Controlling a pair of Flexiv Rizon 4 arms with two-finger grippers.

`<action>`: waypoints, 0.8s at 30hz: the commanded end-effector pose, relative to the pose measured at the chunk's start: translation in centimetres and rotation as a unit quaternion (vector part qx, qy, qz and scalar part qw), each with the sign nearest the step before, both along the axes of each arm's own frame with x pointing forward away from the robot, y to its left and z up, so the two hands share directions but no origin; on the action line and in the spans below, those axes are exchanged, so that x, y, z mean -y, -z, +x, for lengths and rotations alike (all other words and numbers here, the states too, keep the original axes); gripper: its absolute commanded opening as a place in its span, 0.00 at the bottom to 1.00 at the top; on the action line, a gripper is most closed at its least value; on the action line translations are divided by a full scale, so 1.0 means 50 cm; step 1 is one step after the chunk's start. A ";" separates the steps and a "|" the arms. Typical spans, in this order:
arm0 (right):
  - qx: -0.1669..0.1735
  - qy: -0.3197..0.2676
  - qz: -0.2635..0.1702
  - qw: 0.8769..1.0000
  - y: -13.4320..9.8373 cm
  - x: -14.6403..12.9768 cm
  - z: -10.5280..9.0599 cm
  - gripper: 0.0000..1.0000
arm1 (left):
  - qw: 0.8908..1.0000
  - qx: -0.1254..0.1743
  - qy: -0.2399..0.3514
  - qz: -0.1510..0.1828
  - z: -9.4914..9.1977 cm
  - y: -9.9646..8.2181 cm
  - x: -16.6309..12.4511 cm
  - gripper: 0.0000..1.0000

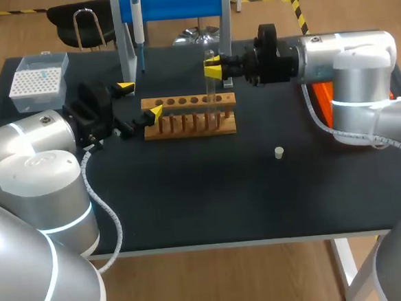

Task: Invert the test tube, pick up the pipette, mount the tip to pipette, aspirate from beaker and dispense into the tube, eject the tip, return the pipette, and cap with the stopper.

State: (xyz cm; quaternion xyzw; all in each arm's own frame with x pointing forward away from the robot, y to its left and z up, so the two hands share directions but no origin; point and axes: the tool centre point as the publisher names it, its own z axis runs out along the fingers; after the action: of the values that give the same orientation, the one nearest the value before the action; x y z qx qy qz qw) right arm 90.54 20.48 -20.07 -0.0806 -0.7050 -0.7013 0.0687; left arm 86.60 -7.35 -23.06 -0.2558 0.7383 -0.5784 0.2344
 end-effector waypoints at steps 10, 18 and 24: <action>-0.348 0.027 -0.008 0.937 -0.024 0.007 0.023 0.00 | 1.000 0.003 0.000 -0.003 -0.001 0.004 -0.001 1.00; -0.484 0.010 -0.004 0.875 -0.015 0.015 0.031 0.00 | 1.000 0.003 0.000 -0.003 -0.001 0.004 -0.001 1.00; -0.545 -0.015 -0.005 0.838 -0.008 0.016 0.033 0.00 | 1.000 0.003 0.000 -0.003 -0.001 0.004 -0.001 1.00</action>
State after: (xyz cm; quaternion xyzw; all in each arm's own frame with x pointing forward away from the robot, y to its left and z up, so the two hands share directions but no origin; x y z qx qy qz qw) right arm 91.71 19.78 -19.50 -0.3650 -0.6197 -0.6110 0.3307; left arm 86.60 -7.35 -23.06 -0.2557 0.7383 -0.5784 0.2344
